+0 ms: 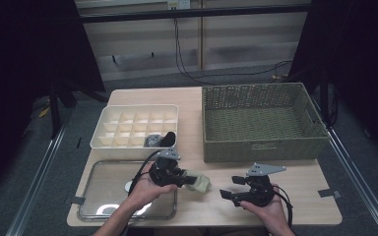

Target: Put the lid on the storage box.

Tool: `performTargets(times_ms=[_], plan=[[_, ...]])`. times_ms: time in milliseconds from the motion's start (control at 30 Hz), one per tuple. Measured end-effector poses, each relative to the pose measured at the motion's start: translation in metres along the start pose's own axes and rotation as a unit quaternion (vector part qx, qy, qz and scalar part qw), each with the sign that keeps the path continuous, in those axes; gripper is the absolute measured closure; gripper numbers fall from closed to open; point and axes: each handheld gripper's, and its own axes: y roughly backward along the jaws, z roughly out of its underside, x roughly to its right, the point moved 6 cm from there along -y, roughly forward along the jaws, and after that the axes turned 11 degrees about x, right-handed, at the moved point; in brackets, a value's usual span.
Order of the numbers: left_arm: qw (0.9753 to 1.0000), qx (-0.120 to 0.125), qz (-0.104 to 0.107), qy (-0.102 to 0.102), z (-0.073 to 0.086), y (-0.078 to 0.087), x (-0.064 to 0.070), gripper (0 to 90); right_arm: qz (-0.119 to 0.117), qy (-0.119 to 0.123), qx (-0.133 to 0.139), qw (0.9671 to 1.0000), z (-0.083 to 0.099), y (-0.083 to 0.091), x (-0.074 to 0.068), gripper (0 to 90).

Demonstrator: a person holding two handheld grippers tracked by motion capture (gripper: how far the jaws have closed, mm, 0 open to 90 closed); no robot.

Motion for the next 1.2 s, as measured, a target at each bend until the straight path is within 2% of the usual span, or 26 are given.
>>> performTargets(times_ms=[133, 300, 433, 533, 667, 900, 933, 1033, 1200], plan=[[1.0, -0.001, -0.002, -0.003, -0.001, 0.006, -0.002, 68.5, 0.0, -0.004, 0.004, 1.0, -0.002, 0.001, 0.002, 22.6], [0.9998, 0.006, -0.017, 0.0, -0.007, 0.02, -0.01, 68.4, 0.001, -0.006, 0.007, 1.0, -0.002, 0.002, 0.003, 21.7], [0.9997, 0.003, -0.023, -0.006, -0.01, 0.029, -0.014, 68.4, 0.003, -0.007, 0.01, 0.9999, -0.003, 0.003, 0.004, 20.1], [0.9995, 0.004, -0.032, 0.001, -0.011, 0.036, -0.02, 68.4, 0.018, -0.008, 0.024, 0.9995, -0.006, 0.006, 0.006, 18.0], [0.9992, 0.005, -0.04, 0.006, -0.013, 0.046, -0.027, 68.3, 0.02, -0.014, 0.022, 0.9995, -0.006, 0.007, 0.009, 16.1], [0.9985, 0.005, -0.055, 0.002, -0.019, 0.064, -0.038, 67.9, 0.009, -0.018, 0.015, 0.9997, -0.005, 0.006, 0.008, 10.2], [0.9984, 0.008, -0.057, 0.005, -0.02, 0.067, -0.04, 67.9, 0.006, -0.009, 0.016, 0.9998, -0.005, 0.006, 0.008, 7.2], [0.9979, 0.012, -0.063, 0.011, -0.022, 0.075, -0.045, 67.9, 0.003, -0.015, 0.024, 0.9996, -0.006, 0.007, 0.008, 7.8], [0.9965, 0.013, -0.082, 0.006, -0.025, 0.087, -0.054, 67.9, -0.008, -0.012, 0.027, 0.9995, -0.005, 0.008, 0.008, 6.3]])
